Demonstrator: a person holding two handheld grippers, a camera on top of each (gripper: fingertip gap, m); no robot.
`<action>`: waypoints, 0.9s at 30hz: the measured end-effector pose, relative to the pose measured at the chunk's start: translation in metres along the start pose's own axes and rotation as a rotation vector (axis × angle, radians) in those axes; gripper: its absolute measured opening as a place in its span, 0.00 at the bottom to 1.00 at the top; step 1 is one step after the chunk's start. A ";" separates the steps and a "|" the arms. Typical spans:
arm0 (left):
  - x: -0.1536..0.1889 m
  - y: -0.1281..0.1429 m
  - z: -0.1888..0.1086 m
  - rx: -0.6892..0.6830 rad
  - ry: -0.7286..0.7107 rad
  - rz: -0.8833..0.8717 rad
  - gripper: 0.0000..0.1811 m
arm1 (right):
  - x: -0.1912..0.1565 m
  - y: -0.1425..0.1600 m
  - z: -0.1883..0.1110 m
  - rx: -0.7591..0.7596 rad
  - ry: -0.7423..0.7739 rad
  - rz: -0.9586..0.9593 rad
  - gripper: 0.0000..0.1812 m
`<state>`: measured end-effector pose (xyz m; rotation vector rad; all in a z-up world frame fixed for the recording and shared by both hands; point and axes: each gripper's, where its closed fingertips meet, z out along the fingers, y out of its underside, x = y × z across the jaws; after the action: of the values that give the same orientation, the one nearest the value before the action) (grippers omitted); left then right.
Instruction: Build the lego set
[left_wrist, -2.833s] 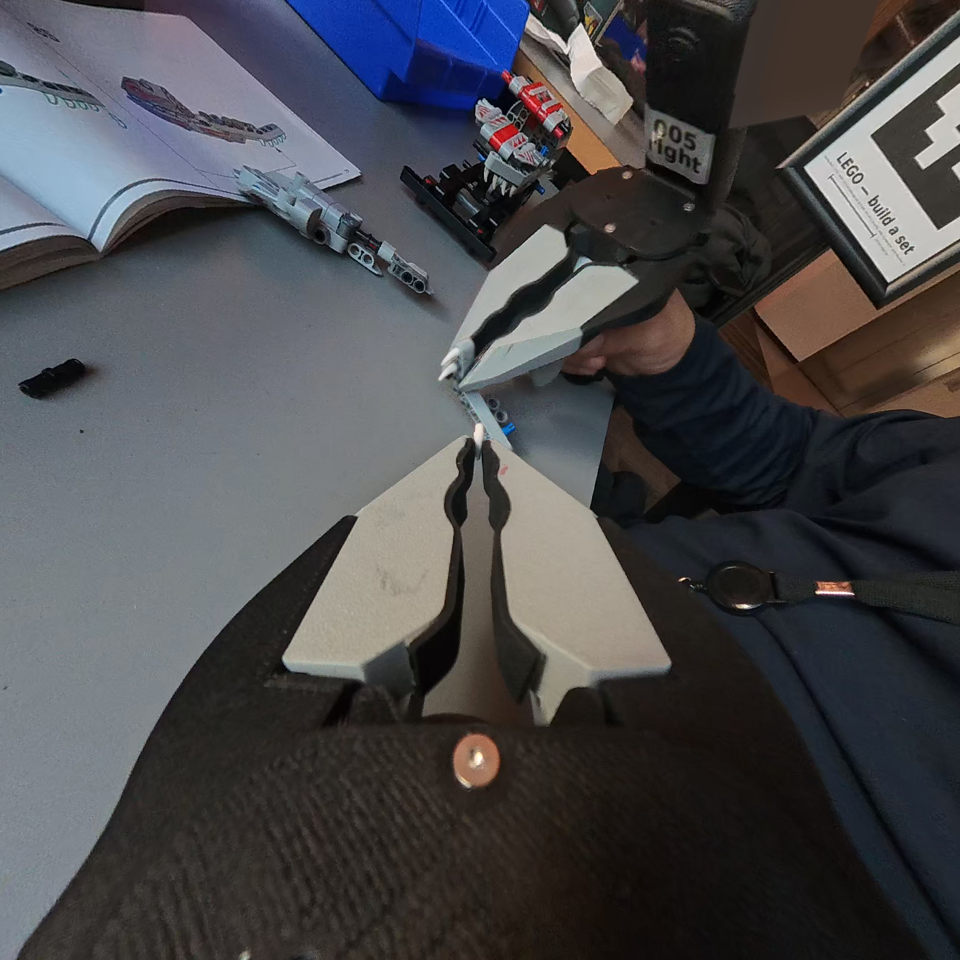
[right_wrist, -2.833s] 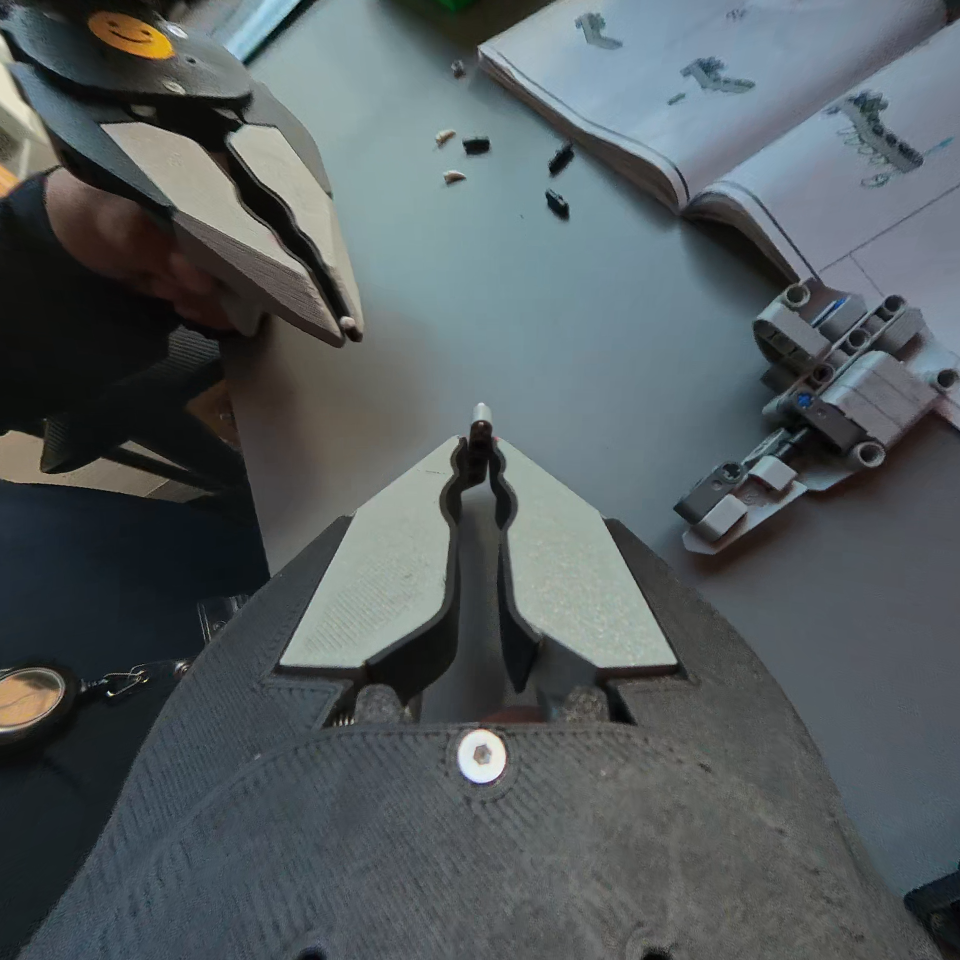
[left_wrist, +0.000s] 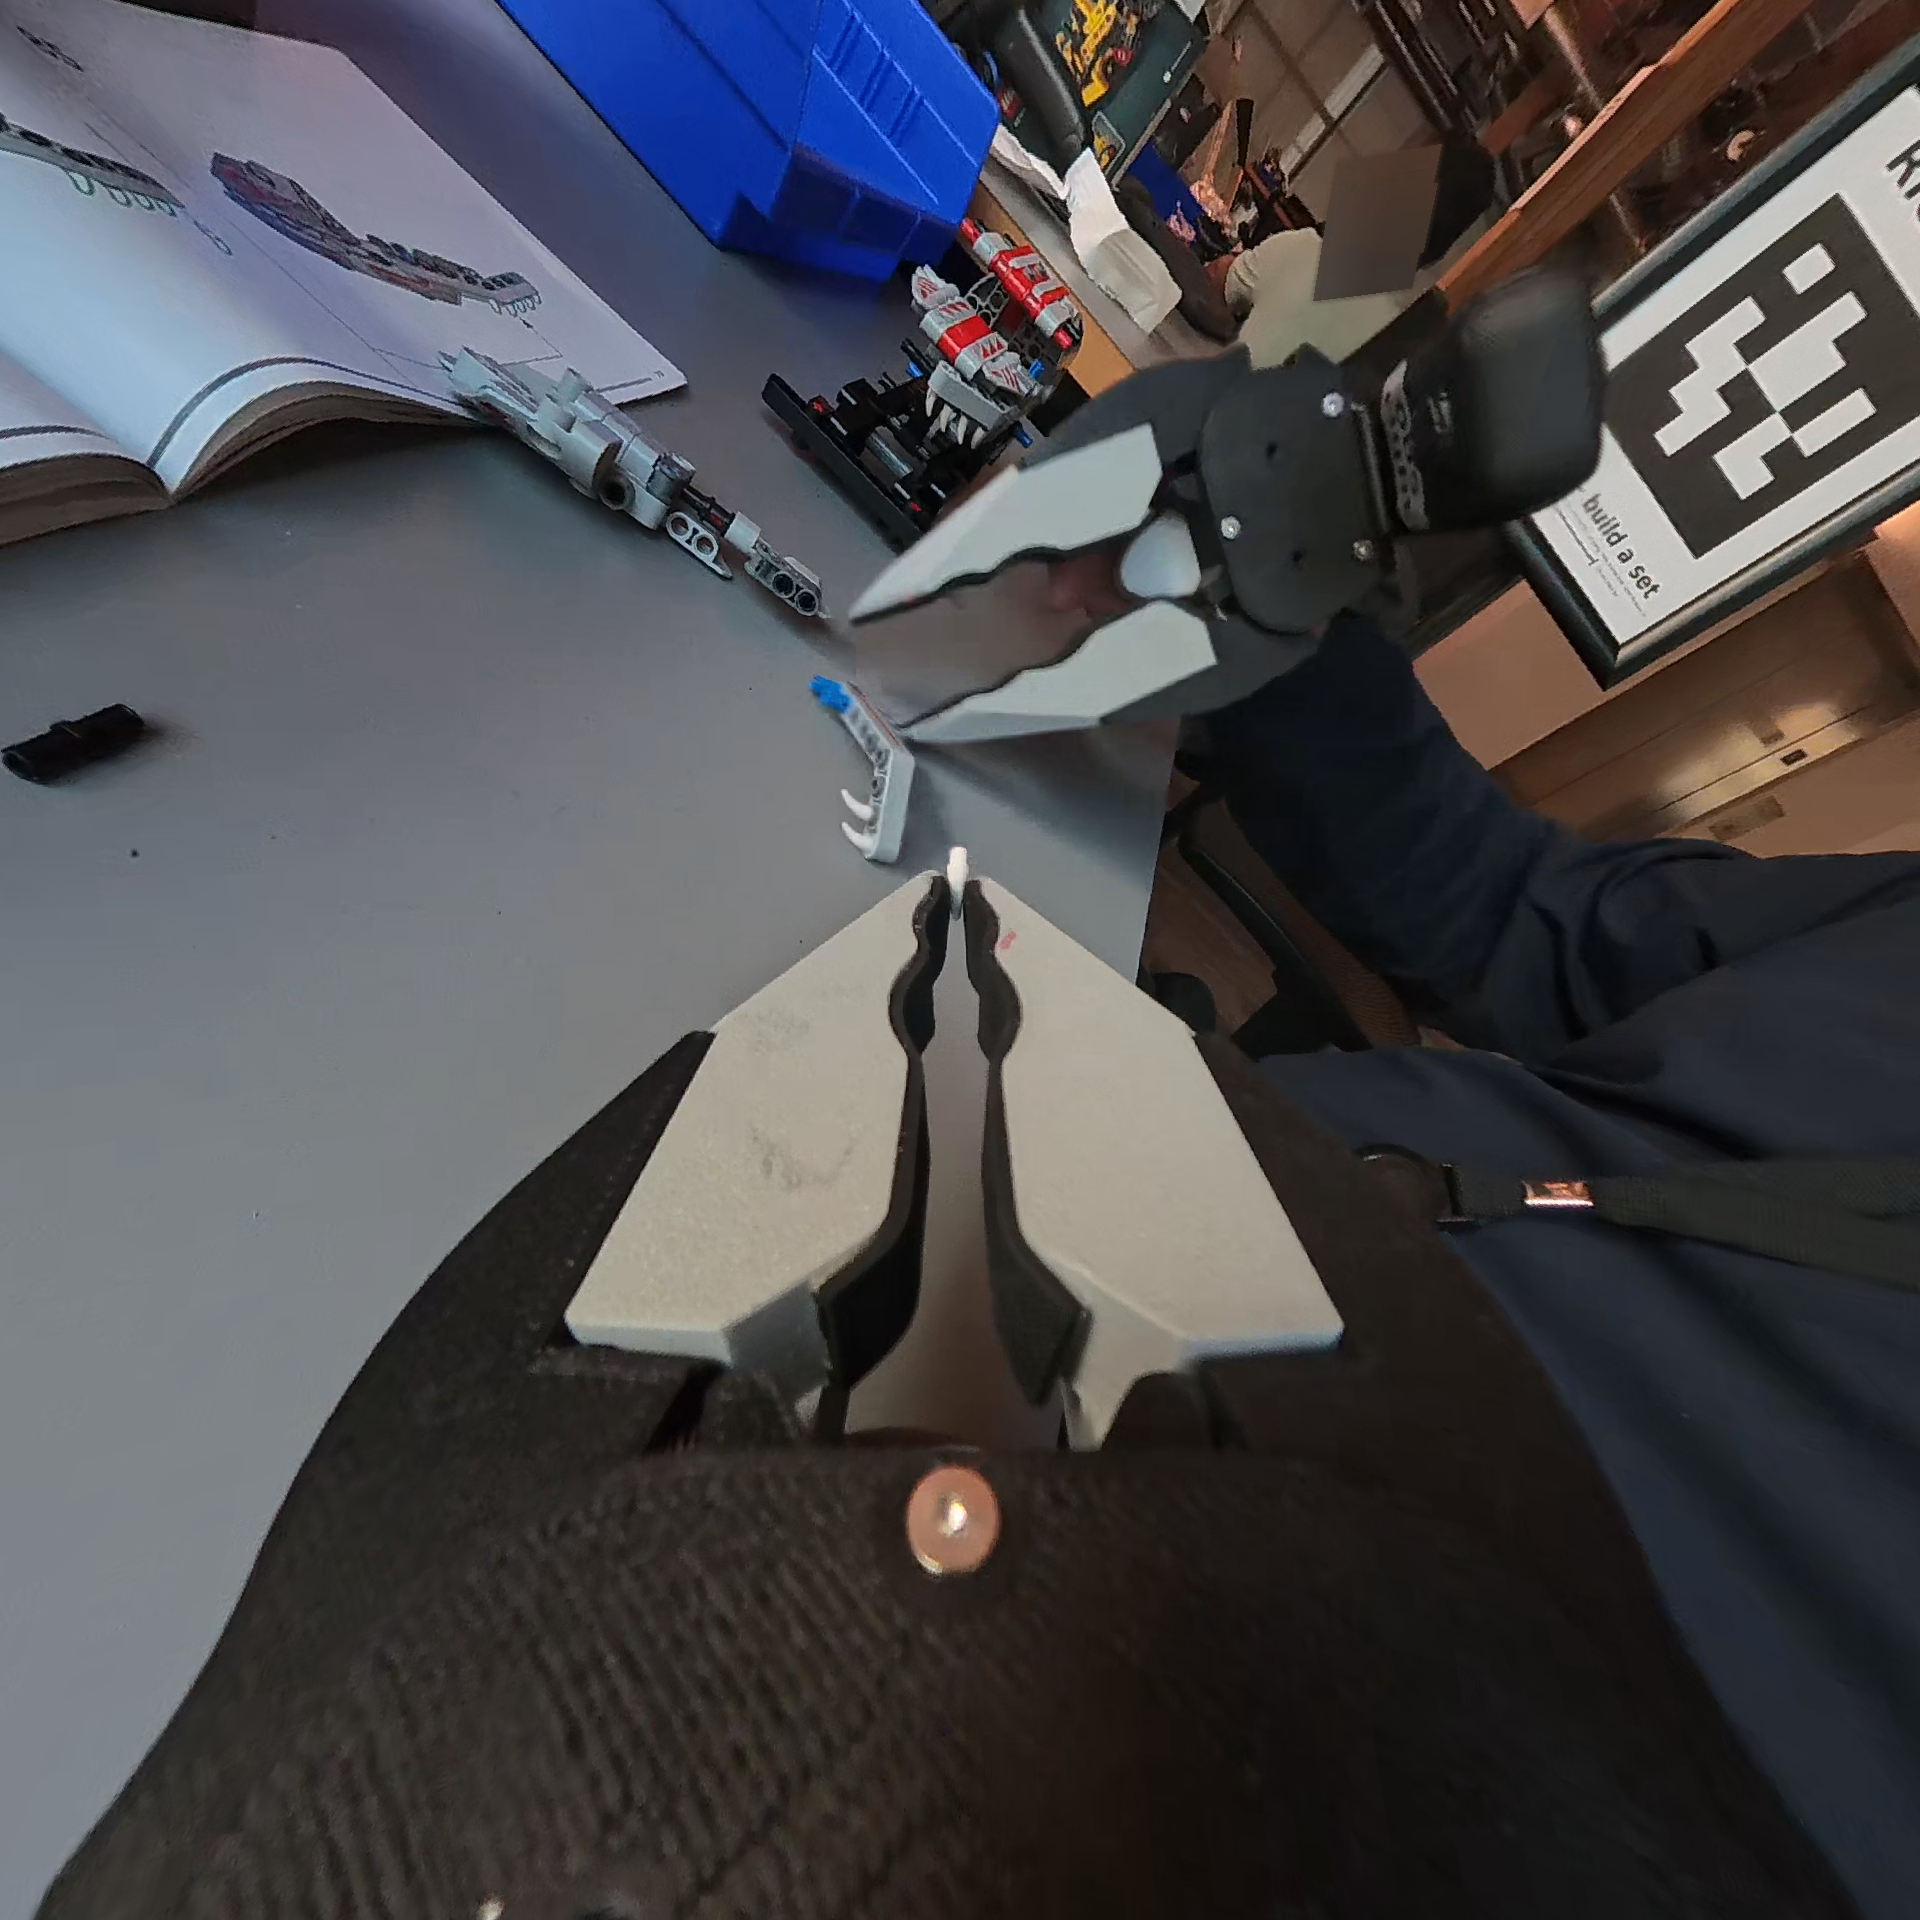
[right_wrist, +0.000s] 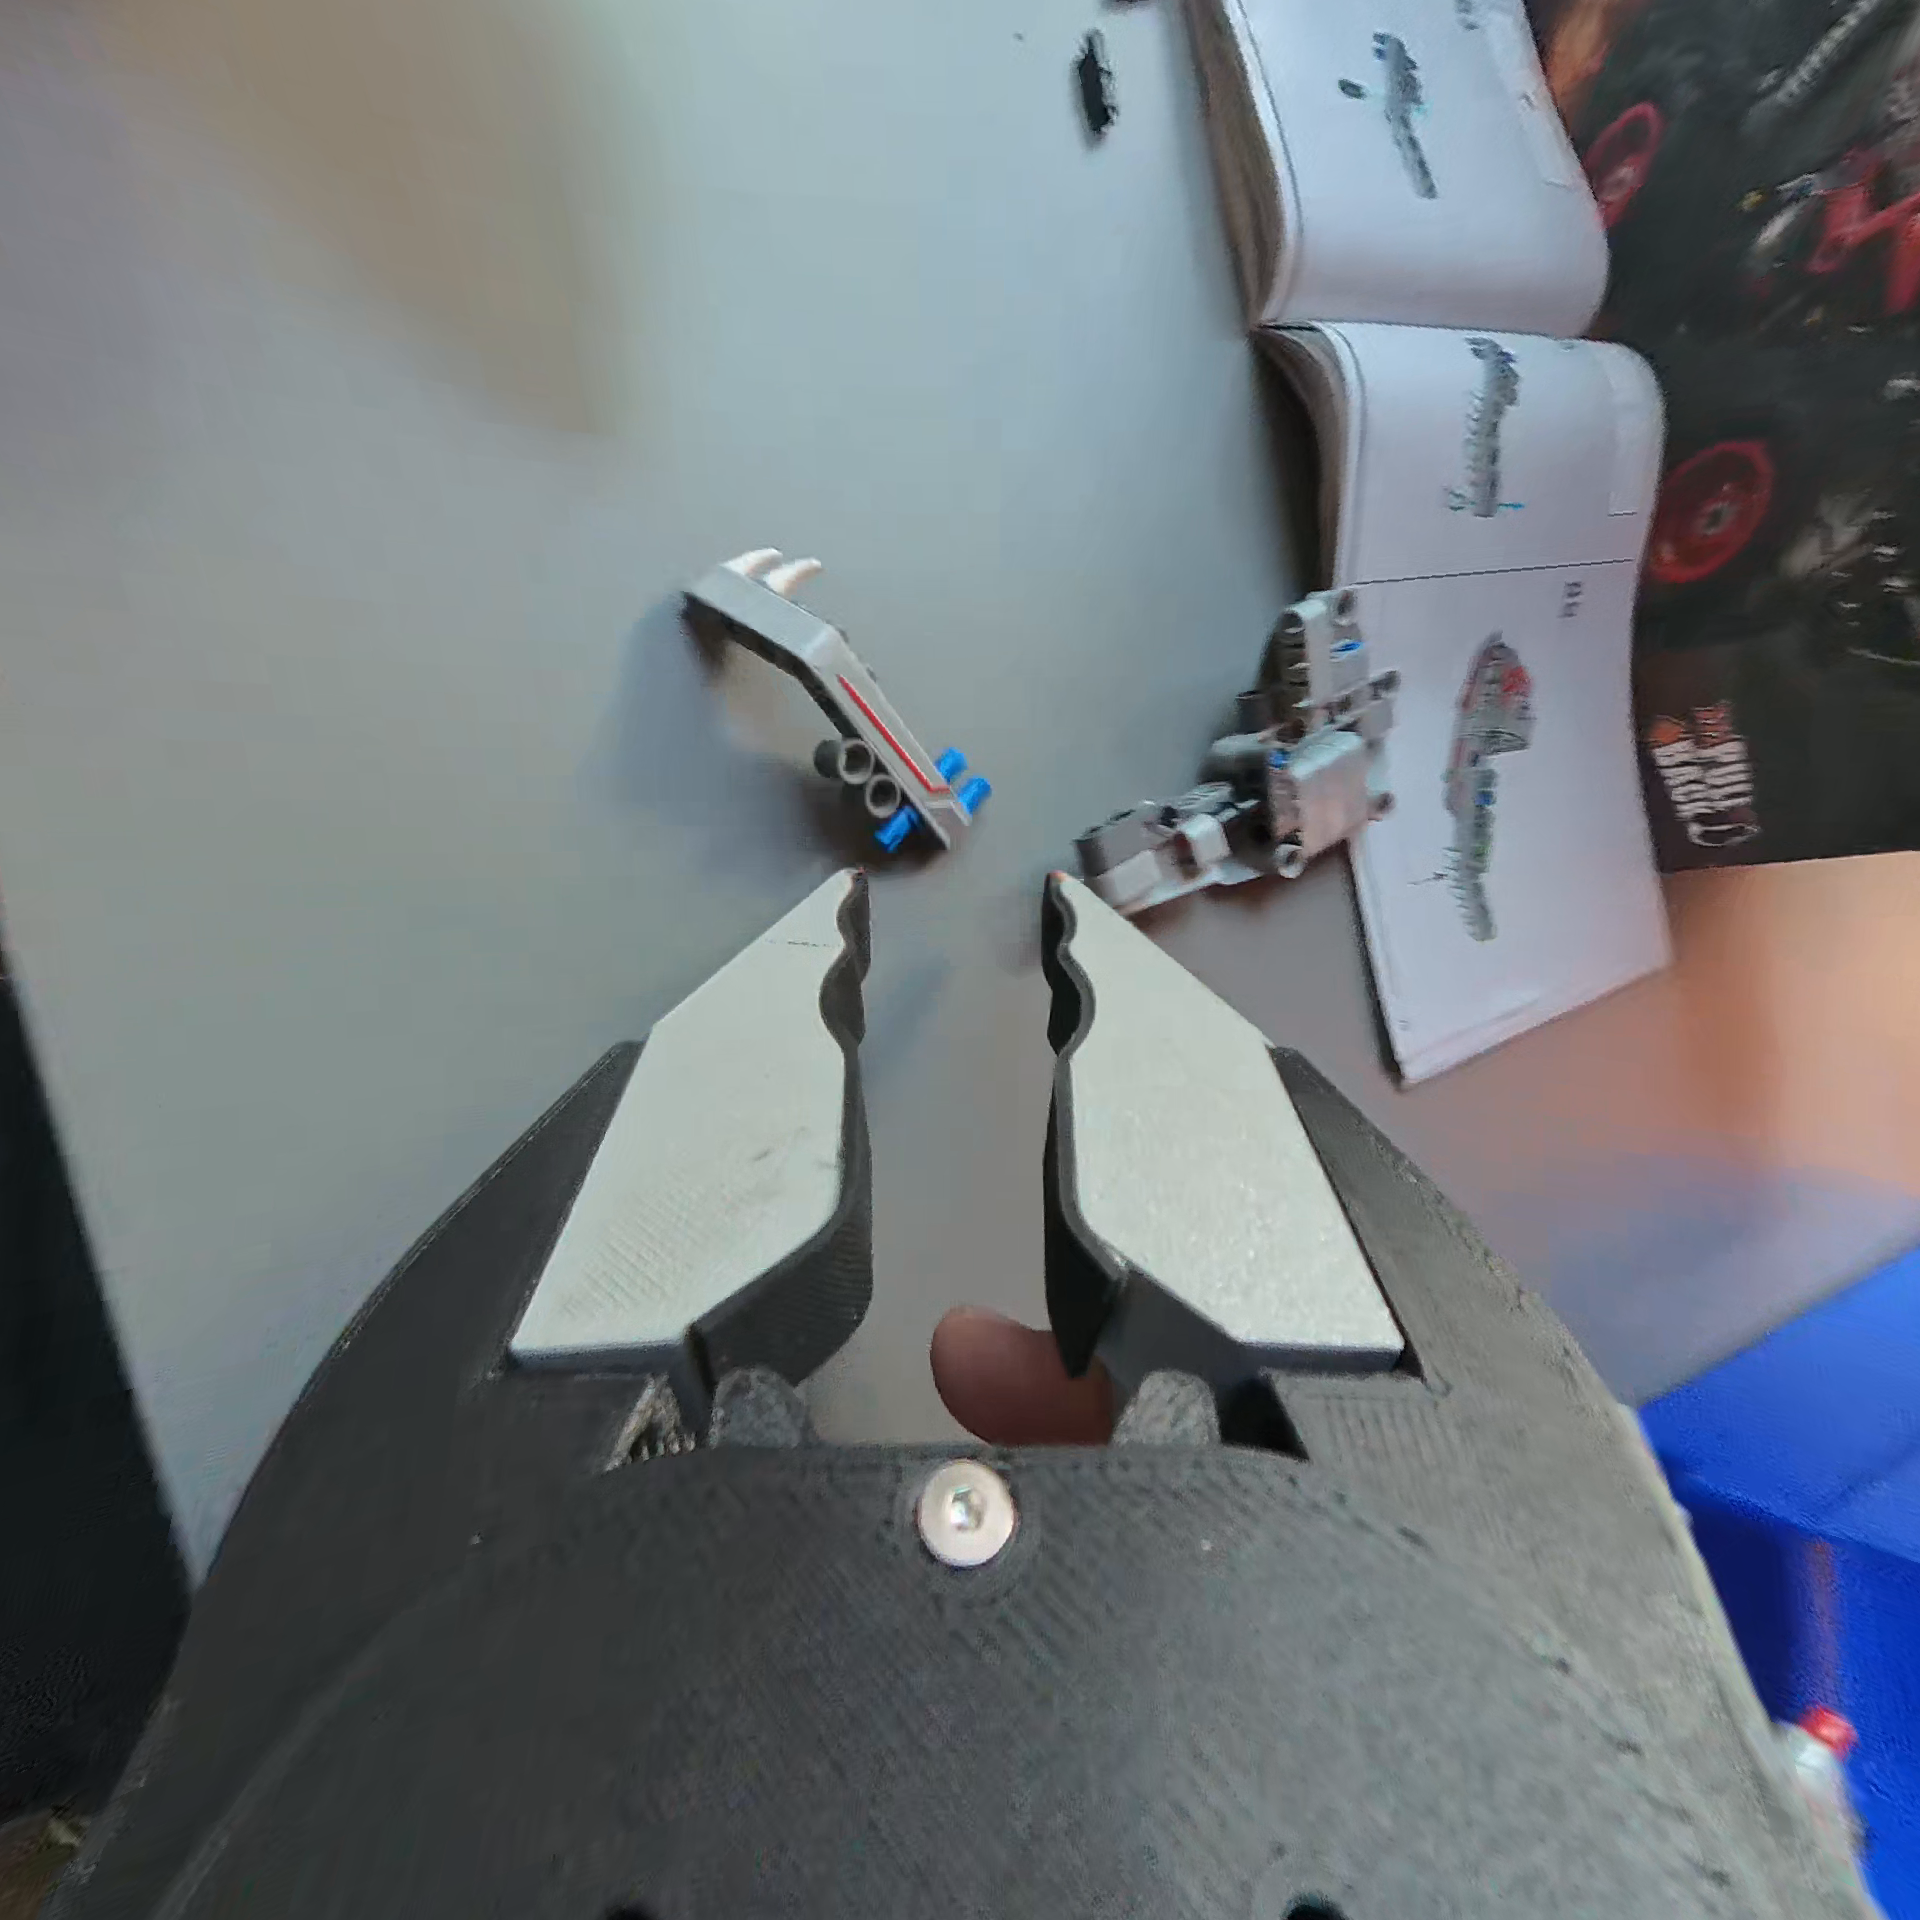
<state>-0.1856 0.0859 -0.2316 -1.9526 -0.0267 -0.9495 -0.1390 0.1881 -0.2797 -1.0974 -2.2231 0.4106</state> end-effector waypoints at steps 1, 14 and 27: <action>0.000 0.000 0.000 0.000 0.000 0.000 0.00 | 0.006 0.001 0.001 -0.016 0.019 -0.011 0.17; 0.002 0.000 0.000 -0.004 0.018 -0.002 0.00 | -0.004 -0.004 -0.018 0.118 -0.009 0.404 0.13; 0.000 0.001 0.001 -0.008 0.006 -0.004 0.00 | -0.017 0.005 -0.010 0.181 -0.057 0.436 0.15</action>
<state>-0.1844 0.0860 -0.2325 -1.9580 -0.0232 -0.9591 -0.1221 0.1779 -0.2815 -1.4826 -1.9374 0.8180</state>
